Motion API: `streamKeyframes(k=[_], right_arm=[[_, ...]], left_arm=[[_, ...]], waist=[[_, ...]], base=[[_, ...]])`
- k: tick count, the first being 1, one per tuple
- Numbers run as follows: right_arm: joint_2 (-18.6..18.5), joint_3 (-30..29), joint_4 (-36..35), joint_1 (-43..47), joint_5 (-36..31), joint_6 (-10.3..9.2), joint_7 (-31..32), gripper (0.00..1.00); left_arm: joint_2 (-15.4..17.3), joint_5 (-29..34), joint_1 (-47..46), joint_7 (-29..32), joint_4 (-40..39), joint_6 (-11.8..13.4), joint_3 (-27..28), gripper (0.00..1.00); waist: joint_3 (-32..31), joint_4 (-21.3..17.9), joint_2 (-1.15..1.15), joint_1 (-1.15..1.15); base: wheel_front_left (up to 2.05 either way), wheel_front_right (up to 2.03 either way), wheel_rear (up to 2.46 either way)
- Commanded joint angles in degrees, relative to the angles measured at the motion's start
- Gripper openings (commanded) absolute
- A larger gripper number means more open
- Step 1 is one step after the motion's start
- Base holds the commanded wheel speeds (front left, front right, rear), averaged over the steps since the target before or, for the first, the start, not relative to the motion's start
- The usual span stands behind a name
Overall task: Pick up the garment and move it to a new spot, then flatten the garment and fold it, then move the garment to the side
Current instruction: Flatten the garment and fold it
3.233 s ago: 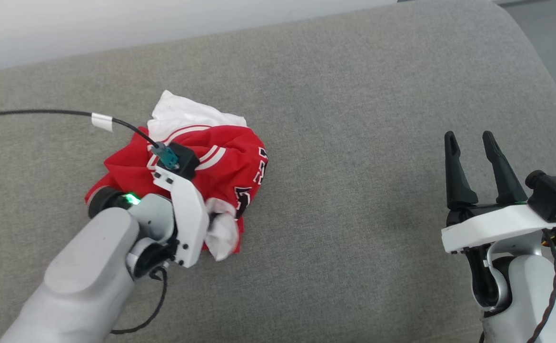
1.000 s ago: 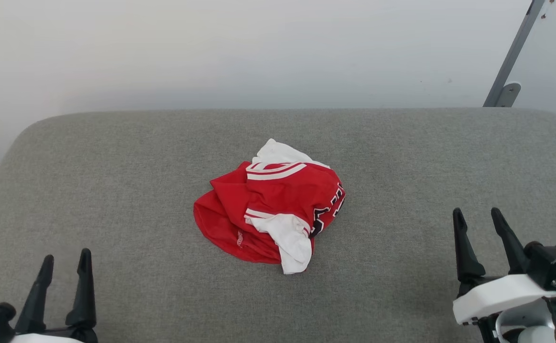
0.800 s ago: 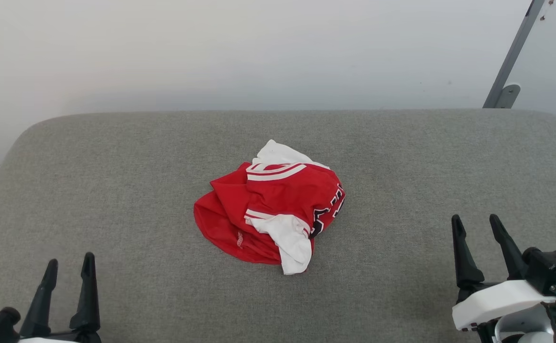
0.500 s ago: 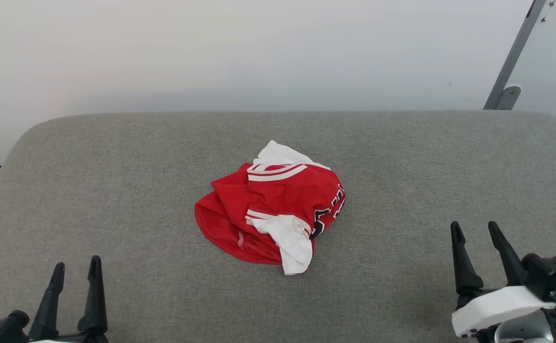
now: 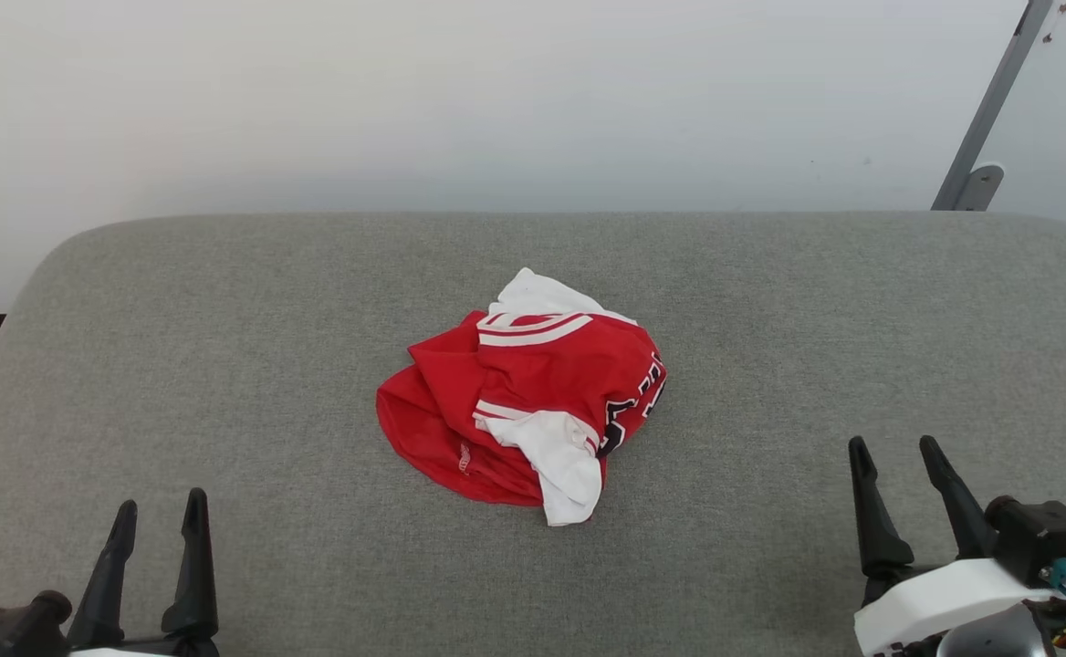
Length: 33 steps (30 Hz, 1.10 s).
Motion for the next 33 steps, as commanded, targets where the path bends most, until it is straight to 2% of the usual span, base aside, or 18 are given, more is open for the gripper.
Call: streamKeyframes(k=[1,21,33], right_arm=[[0.0,0.3,-0.2,0.4,-0.3,0.0,0.1,1.0],[0.0,3.2,0.0,-0.7,0.3,0.0,1.7,1.0],[-1.7,6.6,1.0,-5.0,0.6,0.0,4.4,1.0]], left_arm=[[0.2,0.5,-0.8,-0.3,0.0,-0.3,-0.1,1.0],[2.0,-1.1,-1.5,-0.3,0.6,-0.3,-2.8,1.0],[2.5,-2.2,-2.7,-0.3,1.5,-0.3,-4.5,1.0]], waist=[[0.0,0.0,0.0,0.0],[0.4,1.0,0.0,0.0],[1.7,3.8,0.0,0.0]], base=[[0.0,0.0,0.0],[0.0,0.0,0.0],[0.0,0.0,0.0]])
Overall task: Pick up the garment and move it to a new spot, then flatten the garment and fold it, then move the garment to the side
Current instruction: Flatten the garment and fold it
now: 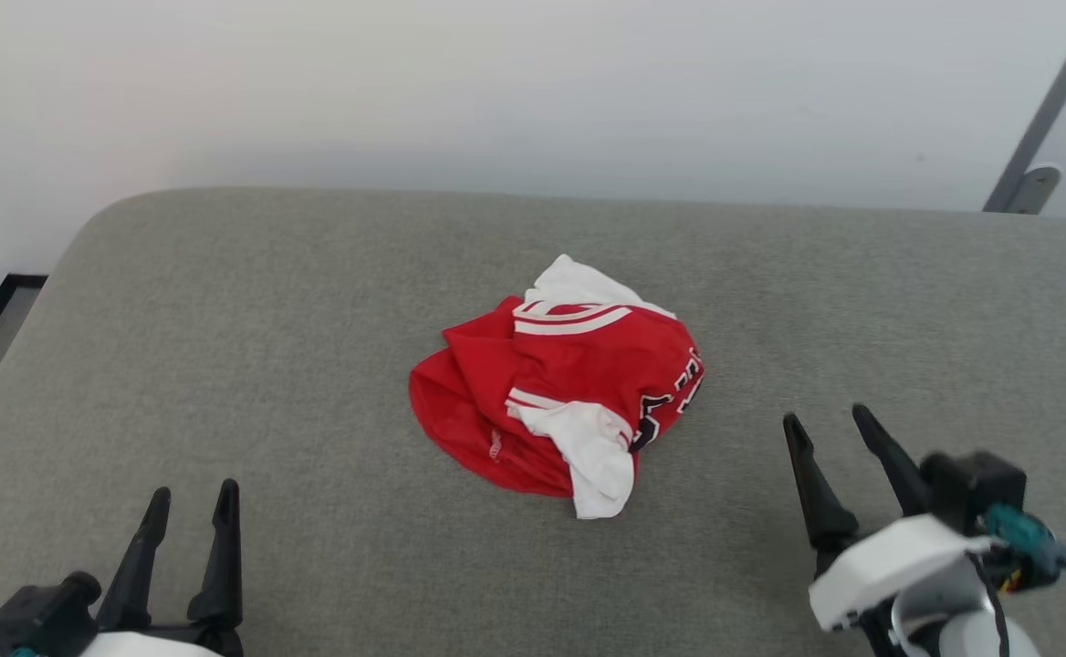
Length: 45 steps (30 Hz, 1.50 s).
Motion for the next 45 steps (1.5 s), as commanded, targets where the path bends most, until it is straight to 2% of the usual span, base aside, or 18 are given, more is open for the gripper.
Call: streamKeyframes(k=[1,13,20,36,45], right_arm=[[-0.5,0.5,0.3,-1.7,0.4,0.0,0.6,1.0],[-4.5,2.6,3.6,-13.4,2.7,0.0,6.4,1.0],[-8.0,3.8,8.3,-22.2,3.4,0.0,10.2,1.0],[-15.9,8.8,26.6,-41.2,5.9,0.0,23.2,1.0],[-17.3,14.3,36.3,-47.7,8.3,0.0,33.9,1.0]], left_arm=[[0.3,-0.4,-1.1,-0.3,0.1,-0.1,-0.3,1.0],[-1.6,-0.2,-5.3,-0.3,0.9,-0.2,-0.5,1.0],[-3.2,0.2,-9.2,-0.3,0.9,-0.2,-1.7,1.0],[-6.9,-0.9,-15.6,-0.3,1.6,-0.2,-4.9,1.0],[-7.6,-1.8,-17.8,-0.3,2.8,-0.2,-6.7,1.0]], waist=[[0.5,0.7,-0.01,0.0],[4.5,6.2,-0.01,0.0],[8.3,10.6,-0.01,0.0],[16.5,18.8,-0.01,0.0],[18.7,21.2,-0.01,0.0]], base=[[0.0,0.0,0.0],[0.0,0.0,0.0],[0.0,0.0,0.0],[0.0,0.0,0.0],[0.0,0.0,0.0]])
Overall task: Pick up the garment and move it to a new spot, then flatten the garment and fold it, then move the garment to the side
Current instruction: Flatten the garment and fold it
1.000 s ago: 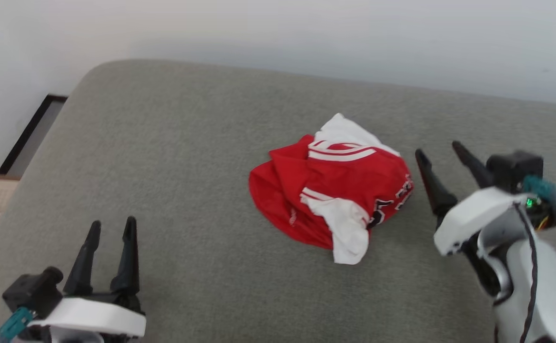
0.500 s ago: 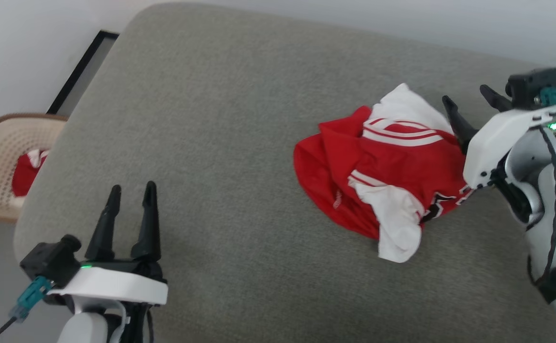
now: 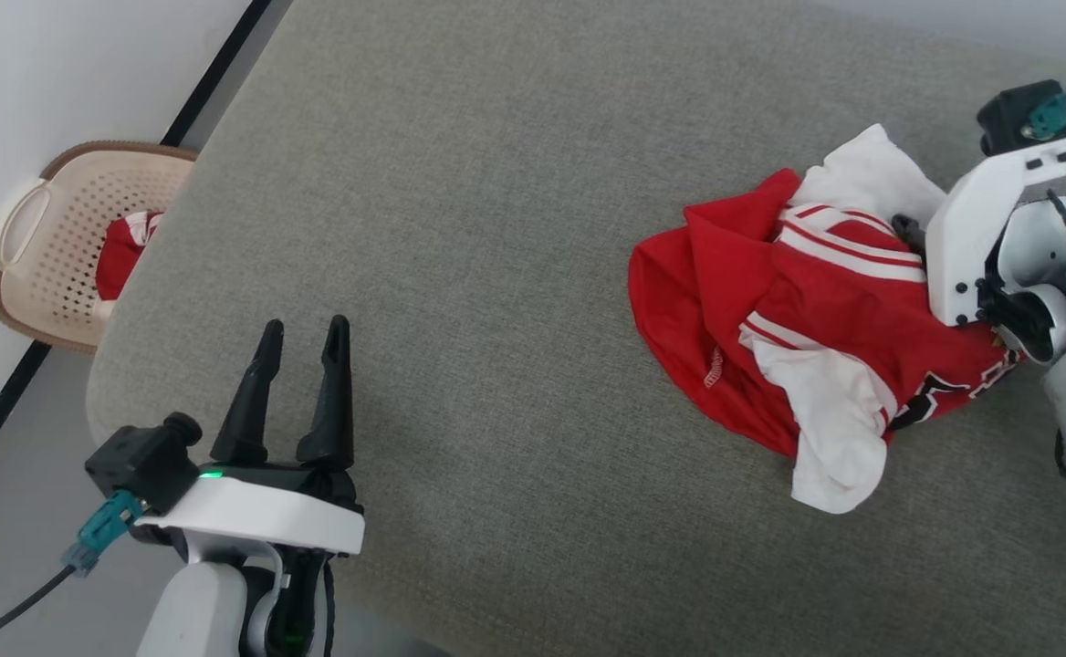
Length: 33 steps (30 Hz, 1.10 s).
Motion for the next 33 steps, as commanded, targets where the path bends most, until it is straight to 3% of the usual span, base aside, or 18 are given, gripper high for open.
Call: streamKeyframes(k=[1,8,9,10,24,33], right_arm=[[-0.4,1.8,1.5,-1.4,0.6,0.0,2.2,1.0],[-0.3,6.5,7.4,-3.8,3.8,0.0,9.4,1.0],[-0.3,7.5,7.6,-4.0,4.3,0.01,9.7,0.44],[-0.4,7.9,7.8,-4.5,4.9,0.01,9.6,0.0],[-2.8,8.7,4.8,-7.2,9.5,0.0,4.2,0.0],[-5.0,4.4,1.5,-3.1,9.3,0.0,7.1,0.0]], left_arm=[[-0.2,-0.4,-1.1,-0.3,0.3,-0.2,-0.4,1.0],[-0.4,-0.8,-1.9,-0.3,1.1,-0.2,-1.1,1.0],[-0.4,-0.8,-1.9,-0.3,1.2,-0.2,-1.1,1.0],[-0.4,-0.9,-2.0,-0.3,1.3,-0.2,-1.2,1.0],[1.4,-0.3,0.4,-0.3,0.4,-0.2,1.8,1.0],[2.8,0.6,2.0,-0.3,-0.3,-0.2,3.5,1.0]], waist=[[0.6,0.6,0.0,0.0],[1.2,1.4,0.0,0.0],[1.2,1.5,0.0,0.0],[1.2,1.4,0.0,0.0],[-2.1,-3.4,0.0,0.0],[-4.2,-8.1,0.0,0.0]], base=[[0.0,0.0,0.0],[0.0,0.0,0.0],[0.0,0.0,0.0],[0.0,0.0,0.0],[0.0,0.0,0.0],[0.0,0.0,0.0]])
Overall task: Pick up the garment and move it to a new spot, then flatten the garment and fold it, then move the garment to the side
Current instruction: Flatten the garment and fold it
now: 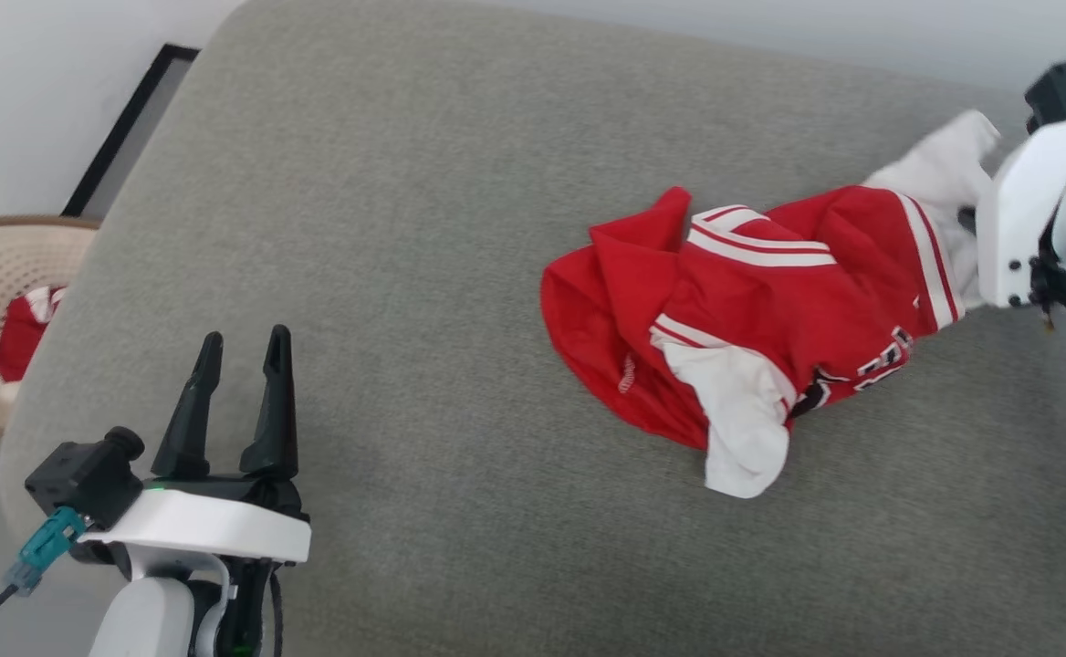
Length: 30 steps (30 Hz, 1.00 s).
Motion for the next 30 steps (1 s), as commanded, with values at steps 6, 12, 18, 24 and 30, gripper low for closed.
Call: streamKeyframes(k=[6,12,18,24,30], right_arm=[[-0.7,-4.3,-5.6,7.3,-0.8,-0.02,5.7,0.0],[-0.4,-12.1,-14.6,16.7,-2.2,-0.02,11.4,0.0],[3.7,-22.1,-25.2,27.6,-5.9,-0.02,17.4,0.0],[9.1,-27.6,-31.6,33.9,-9.0,-0.02,19.5,0.0],[13.3,-30.0,-33.1,36.1,-12.6,-0.01,18.4,1.0]], left_arm=[[1.1,0.9,1.0,-0.3,0.1,-0.2,0.9,1.0],[2.0,0.8,0.6,-0.3,0.4,-0.2,1.0,1.0],[2.7,0.2,0.2,-0.3,0.4,-0.2,0.4,1.0],[3.4,-0.6,0.1,-0.3,0.6,-0.2,-0.9,1.0],[5.4,-2.2,-0.7,-0.3,1.2,-0.2,-3.9,1.0]], waist=[[-1.6,-3.7,0.0,0.0],[-2.1,-5.6,0.0,0.0],[-2.0,-6.6,0.0,0.0],[-1.9,-7.0,0.0,0.0],[-2.3,-7.6,0.0,0.0]], base=[[0.0,0.0,0.0],[0.0,0.0,0.0],[0.0,0.0,0.0],[0.0,0.0,0.0],[0.0,0.0,0.0]])
